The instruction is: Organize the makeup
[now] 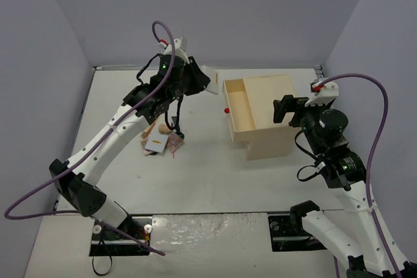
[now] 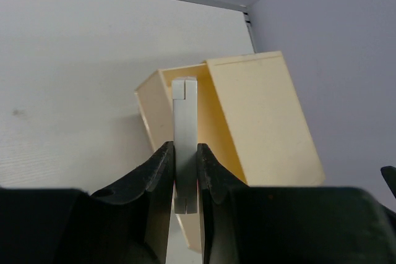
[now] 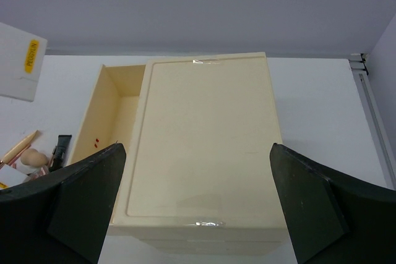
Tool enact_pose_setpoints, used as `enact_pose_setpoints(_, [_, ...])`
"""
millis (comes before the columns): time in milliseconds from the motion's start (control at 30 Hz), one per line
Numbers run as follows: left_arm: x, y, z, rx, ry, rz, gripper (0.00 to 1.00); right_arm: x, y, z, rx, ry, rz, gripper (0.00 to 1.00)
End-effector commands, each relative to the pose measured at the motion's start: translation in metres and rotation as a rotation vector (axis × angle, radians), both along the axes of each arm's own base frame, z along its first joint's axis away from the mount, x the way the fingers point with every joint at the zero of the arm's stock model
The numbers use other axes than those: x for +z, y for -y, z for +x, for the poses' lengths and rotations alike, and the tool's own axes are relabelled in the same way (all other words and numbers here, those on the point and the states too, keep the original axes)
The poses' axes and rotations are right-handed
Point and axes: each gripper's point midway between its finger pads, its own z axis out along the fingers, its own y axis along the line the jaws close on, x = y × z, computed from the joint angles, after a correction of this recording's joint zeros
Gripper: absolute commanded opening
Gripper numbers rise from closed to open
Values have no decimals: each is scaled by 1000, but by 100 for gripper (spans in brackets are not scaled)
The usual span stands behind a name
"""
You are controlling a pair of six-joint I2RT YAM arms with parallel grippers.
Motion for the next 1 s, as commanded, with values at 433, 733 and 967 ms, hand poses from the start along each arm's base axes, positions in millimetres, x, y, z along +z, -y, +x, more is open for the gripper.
enact_pose_setpoints(433, [17, 88, 30, -56, 46, -108, 0, 31, 12, -4, -60, 98, 17, 100])
enact_pose_setpoints(733, [7, 97, 30, -36, 6, -92, 32, 28, 13, -3, -66, 92, 10, 100])
enact_pose_setpoints(967, [1, 85, 29, 6, -9, -32, 51, 27, 12, -3, -61, 91, 7, 100])
